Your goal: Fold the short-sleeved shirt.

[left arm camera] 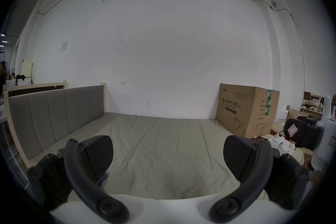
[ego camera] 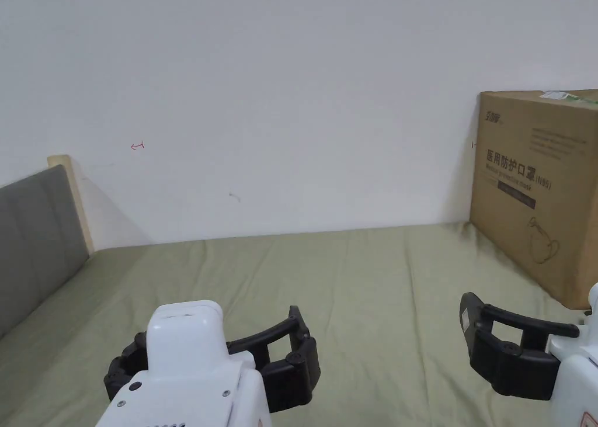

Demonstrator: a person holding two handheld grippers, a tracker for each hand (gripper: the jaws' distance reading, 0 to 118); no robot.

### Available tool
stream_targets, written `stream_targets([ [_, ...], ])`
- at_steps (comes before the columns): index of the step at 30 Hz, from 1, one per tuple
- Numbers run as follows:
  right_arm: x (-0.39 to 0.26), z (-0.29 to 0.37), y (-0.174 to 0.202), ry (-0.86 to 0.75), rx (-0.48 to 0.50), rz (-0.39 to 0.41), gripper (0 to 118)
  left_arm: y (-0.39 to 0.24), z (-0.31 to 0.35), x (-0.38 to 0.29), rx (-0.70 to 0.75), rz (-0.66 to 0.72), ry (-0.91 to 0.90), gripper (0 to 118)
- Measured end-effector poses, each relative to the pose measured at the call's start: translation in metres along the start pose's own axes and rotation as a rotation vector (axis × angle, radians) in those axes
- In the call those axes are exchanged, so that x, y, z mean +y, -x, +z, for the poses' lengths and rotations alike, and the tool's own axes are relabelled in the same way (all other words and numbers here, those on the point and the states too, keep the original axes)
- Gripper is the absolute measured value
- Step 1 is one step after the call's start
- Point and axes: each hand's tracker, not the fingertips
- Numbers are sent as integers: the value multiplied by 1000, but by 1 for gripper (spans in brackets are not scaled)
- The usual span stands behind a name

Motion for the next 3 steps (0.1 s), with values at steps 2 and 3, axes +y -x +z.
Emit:
stream_targets([
  [2, 0, 1, 0, 1, -1, -4, 118, 0, 3, 2, -14, 13, 6, 118],
  [3, 0, 1, 0, 1, -1, -6, 118, 1, 1, 1, -10, 19, 7, 118],
])
